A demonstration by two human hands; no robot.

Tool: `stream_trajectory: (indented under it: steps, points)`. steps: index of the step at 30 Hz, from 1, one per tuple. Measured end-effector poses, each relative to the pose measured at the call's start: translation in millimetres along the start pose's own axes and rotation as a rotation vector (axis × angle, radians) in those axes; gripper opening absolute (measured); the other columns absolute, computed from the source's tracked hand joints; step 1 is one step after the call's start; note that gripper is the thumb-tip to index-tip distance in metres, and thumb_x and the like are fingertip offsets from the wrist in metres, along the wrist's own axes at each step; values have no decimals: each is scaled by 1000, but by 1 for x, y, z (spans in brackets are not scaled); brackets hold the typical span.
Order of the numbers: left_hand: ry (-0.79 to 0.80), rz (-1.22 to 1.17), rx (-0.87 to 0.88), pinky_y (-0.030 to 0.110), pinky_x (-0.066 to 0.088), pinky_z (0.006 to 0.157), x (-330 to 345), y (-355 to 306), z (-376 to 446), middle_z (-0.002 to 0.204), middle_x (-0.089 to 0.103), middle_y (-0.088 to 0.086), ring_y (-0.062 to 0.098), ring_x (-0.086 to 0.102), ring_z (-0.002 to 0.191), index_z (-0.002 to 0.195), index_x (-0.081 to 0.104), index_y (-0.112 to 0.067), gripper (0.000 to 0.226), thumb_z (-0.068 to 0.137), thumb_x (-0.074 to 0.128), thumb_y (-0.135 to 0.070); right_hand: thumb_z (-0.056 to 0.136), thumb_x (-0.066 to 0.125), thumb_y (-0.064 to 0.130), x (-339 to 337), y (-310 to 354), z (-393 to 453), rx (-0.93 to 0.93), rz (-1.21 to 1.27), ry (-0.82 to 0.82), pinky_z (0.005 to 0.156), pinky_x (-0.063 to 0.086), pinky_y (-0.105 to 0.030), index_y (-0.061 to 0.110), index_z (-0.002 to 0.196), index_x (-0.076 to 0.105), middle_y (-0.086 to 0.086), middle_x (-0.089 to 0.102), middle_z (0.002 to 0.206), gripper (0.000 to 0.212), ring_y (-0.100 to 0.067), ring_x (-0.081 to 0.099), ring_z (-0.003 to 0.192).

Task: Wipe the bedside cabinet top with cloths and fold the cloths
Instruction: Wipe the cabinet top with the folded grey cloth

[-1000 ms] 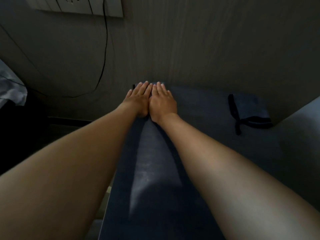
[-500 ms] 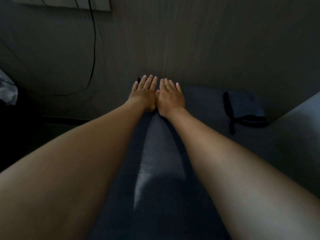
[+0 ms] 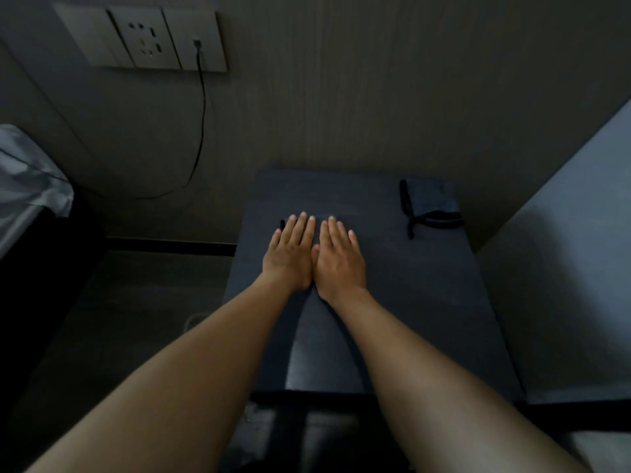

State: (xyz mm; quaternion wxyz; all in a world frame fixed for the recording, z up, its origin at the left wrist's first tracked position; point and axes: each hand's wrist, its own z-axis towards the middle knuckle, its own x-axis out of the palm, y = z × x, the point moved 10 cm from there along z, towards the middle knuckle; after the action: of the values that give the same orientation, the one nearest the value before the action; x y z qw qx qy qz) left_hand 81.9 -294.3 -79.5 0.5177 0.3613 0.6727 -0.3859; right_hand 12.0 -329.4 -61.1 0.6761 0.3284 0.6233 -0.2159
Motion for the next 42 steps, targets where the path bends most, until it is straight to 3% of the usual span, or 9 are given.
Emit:
stream_trajectory:
  steps: [4, 9, 11, 16, 21, 28, 42]
  points:
    - [9, 1, 13, 41, -2, 121, 12, -20, -63, 160, -20, 3, 19, -19, 147, 153, -14, -16, 60, 104, 13, -38, 106, 23, 26, 0, 1, -65, 21, 21, 2, 123, 3, -38, 3, 155, 11, -13, 8, 163, 55, -22, 6, 151]
    - [27, -13, 12, 43, 1, 121, 23, -43, -134, 160, -20, 2, 19, -19, 147, 153, -13, -17, 61, 104, 14, -40, 95, 27, 25, -3, -2, -139, 99, 23, -12, 118, 22, -39, 0, 140, 47, -16, 45, 148, 56, -24, 42, 139]
    - [22, 2, 17, 43, 2, 121, 27, -51, -155, 160, -22, 2, 19, -21, 146, 153, -14, -17, 62, 104, 13, -41, 93, 26, 26, -4, -3, -163, 102, 28, -20, 115, 23, -38, -1, 138, 50, -16, 48, 146, 58, -24, 45, 137]
    - [49, 50, 39, 43, 0, 121, 38, -67, -196, 158, -26, 4, 20, -24, 145, 152, -17, -15, 62, 103, 12, -41, 96, 16, 28, -6, -3, -209, 102, -9, -27, 117, 27, -42, 0, 145, 39, -16, 37, 153, 61, -25, 34, 144]
    - [61, 123, 46, 43, -1, 121, 40, -78, -210, 157, -28, 6, 21, -25, 144, 151, -20, -13, 63, 104, 12, -41, 104, 25, 27, -4, -4, -229, 24, -9, 38, 123, -1, -40, 5, 155, 1, -12, -4, 163, 60, -22, -4, 151]
    - [66, 119, 40, 42, -2, 121, 41, -88, -193, 157, -28, 6, 22, -25, 144, 151, -20, -13, 63, 104, 11, -41, 105, 23, 28, -7, -20, -213, 20, -67, 42, 123, -3, -40, 7, 156, 0, -10, -4, 164, 59, -21, -6, 151]
    - [34, 76, 70, 42, -1, 121, 28, -94, -63, 159, -24, 4, 20, -22, 146, 152, -17, -13, 61, 104, 11, -38, 105, 17, 27, -8, -67, -96, 75, -74, 46, 123, -1, -39, 5, 155, 1, -11, -2, 164, 57, -21, -4, 152]
